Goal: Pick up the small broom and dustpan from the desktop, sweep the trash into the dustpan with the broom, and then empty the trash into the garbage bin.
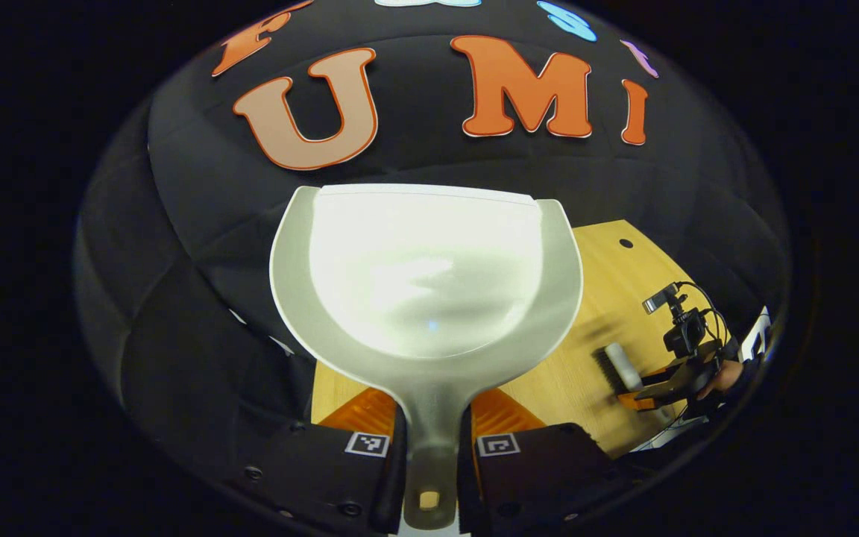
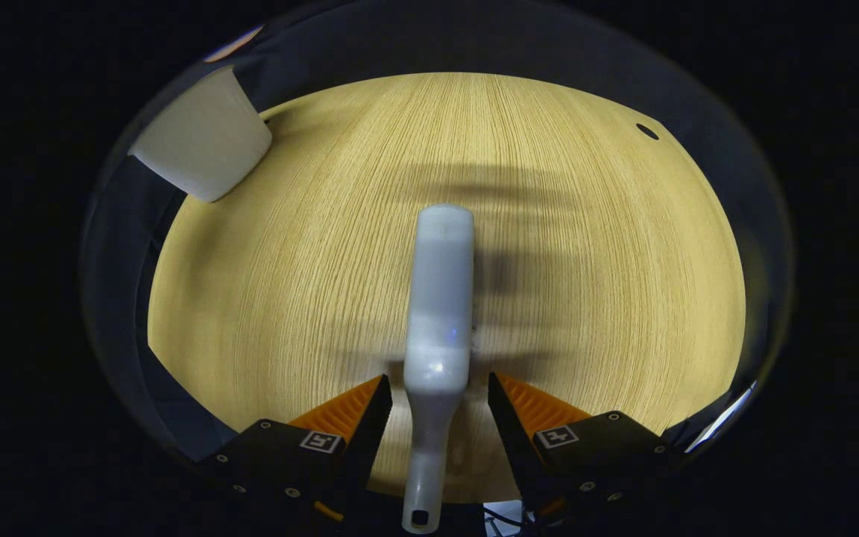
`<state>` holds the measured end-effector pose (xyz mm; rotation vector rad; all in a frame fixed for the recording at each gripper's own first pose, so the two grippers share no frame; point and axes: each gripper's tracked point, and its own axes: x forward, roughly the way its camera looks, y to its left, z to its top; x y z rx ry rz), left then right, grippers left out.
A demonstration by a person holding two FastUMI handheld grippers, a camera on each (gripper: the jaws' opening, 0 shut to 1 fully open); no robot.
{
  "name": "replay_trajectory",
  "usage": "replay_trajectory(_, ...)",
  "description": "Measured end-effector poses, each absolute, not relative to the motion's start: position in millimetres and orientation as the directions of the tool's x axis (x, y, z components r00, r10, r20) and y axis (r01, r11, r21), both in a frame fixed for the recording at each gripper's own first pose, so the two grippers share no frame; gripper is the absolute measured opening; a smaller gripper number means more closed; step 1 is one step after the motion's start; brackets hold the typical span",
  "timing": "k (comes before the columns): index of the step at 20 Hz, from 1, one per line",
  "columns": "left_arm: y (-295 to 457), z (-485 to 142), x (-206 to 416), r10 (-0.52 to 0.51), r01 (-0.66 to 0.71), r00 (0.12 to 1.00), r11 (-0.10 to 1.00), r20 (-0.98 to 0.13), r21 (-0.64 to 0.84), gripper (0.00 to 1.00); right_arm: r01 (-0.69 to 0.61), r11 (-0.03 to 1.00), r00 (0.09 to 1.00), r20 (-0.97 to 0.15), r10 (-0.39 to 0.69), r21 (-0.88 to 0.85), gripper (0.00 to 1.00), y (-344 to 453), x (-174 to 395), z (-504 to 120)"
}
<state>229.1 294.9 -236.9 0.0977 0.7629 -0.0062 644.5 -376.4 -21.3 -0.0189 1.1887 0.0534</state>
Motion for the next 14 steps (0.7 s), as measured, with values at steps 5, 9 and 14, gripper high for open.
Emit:
replay_trajectory(5, 288, -267, 223, -0.007, 0.029, 0.739, 0.999, -0.674, 0.021, 0.28, -0.06, 0.998, 0.44, -0.897, 0.042, 0.017, 0.8, -407, 634, 24)
replay_trajectory(9, 275, -291, 217, -0.032, 0.029, 0.725, 0.999, -0.688, -0.016, 0.31, -0.071, 0.997, 0.491, -0.87, 0.041, 0.008, 0.79, -436, 620, 66)
replay_trajectory(14, 261, -346, 215, -0.043, -0.031, 0.697, 0.996, -0.716, -0.089, 0.28, -0.066, 0.998, 0.56, -0.827, 0.044, 0.009, 0.8, -478, 598, 125)
